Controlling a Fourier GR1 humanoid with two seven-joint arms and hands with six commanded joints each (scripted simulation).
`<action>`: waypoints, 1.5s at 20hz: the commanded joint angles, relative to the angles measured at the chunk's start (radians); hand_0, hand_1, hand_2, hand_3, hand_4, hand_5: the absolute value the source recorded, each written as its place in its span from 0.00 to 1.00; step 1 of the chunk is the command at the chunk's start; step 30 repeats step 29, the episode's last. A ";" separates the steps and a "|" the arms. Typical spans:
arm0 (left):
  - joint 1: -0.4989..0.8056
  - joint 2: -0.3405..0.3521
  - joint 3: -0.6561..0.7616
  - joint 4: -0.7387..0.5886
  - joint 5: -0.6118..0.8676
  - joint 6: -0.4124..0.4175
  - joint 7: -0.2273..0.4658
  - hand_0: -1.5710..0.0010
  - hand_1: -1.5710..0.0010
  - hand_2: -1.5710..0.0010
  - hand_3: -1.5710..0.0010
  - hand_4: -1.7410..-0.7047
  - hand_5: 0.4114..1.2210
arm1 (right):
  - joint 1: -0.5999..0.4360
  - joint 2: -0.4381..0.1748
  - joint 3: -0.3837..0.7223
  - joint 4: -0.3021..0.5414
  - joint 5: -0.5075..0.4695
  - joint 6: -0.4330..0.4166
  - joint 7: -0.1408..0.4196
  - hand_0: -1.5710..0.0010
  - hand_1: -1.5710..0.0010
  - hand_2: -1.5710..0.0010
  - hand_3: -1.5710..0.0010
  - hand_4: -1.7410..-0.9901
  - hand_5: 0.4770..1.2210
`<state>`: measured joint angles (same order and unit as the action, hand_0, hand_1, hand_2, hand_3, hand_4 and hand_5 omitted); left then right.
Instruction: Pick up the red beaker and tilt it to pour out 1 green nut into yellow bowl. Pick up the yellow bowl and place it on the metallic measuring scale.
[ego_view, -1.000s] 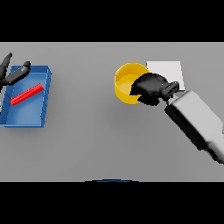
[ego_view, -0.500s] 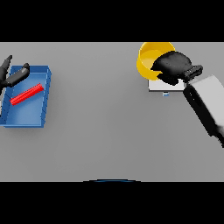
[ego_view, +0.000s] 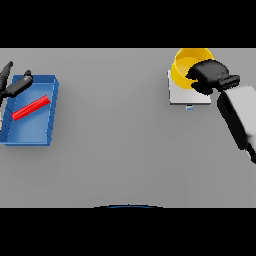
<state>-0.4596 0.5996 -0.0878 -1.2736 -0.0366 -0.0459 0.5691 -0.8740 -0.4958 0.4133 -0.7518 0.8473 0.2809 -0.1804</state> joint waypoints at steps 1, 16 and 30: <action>0.000 0.003 0.000 0.007 0.001 -0.008 -0.004 1.00 1.00 1.00 1.00 0.85 0.48 | 0.007 -0.002 -0.002 0.010 -0.004 -0.001 -0.008 0.00 0.00 0.10 0.16 0.00 1.00; 0.004 0.003 -0.003 0.006 0.004 -0.018 -0.002 1.00 1.00 1.00 1.00 0.88 0.44 | -0.013 0.038 -0.024 0.122 -0.036 0.012 0.010 0.27 0.39 0.46 0.56 0.24 0.72; 0.004 -0.002 -0.006 -0.010 0.002 -0.007 0.001 1.00 1.00 1.00 1.00 0.88 0.43 | -0.007 0.027 -0.013 0.117 -0.038 0.078 0.028 0.96 0.96 0.97 0.97 0.47 0.41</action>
